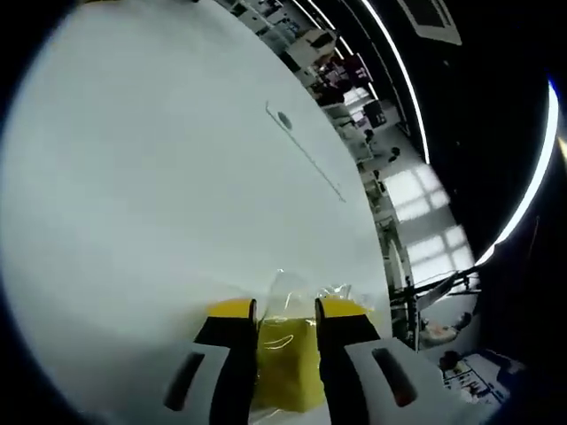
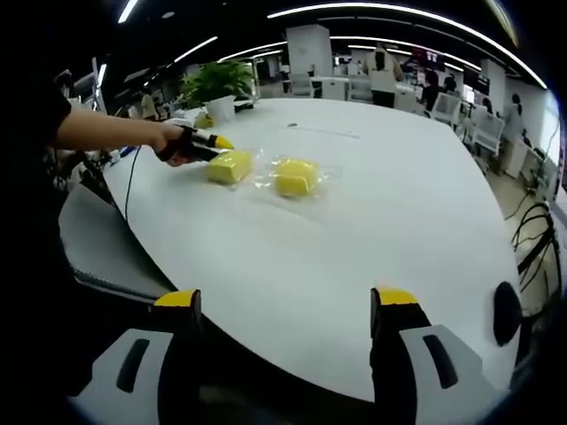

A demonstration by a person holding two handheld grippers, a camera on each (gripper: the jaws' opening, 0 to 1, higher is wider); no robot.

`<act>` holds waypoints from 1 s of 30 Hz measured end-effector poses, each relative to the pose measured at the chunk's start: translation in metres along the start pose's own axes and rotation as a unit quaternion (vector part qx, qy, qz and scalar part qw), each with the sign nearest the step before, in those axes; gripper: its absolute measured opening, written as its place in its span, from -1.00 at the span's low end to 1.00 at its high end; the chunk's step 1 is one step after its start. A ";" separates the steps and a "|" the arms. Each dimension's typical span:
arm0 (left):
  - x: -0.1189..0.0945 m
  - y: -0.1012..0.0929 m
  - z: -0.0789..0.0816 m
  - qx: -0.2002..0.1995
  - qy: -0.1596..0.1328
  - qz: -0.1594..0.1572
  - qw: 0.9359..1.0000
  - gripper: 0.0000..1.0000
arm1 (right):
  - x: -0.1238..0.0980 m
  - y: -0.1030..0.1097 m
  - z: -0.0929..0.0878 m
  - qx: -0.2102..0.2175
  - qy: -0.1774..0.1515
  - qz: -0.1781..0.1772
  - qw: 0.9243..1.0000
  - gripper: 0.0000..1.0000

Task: Compare the silicone blocks by pressing each to a similar depth, holding the contact briefly, and releasing to observe deformation and rebound differences across the visible hardness samples.

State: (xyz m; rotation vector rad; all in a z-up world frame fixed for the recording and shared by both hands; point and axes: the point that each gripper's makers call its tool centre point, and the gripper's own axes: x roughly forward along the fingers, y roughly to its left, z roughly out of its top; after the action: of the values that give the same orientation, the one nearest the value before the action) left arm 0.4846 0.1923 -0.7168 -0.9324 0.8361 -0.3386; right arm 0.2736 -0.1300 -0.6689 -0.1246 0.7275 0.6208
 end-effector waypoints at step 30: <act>0.005 -0.009 0.007 -0.049 -0.036 -0.037 0.997 -0.90 | -0.001 0.007 -0.013 -0.034 0.037 0.002 0.999 0.29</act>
State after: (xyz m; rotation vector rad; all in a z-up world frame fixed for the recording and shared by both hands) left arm 0.4936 0.1881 -0.7102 -1.0634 0.7594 -0.3292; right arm 0.2616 -0.1290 -0.6768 -0.2101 0.7775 0.6485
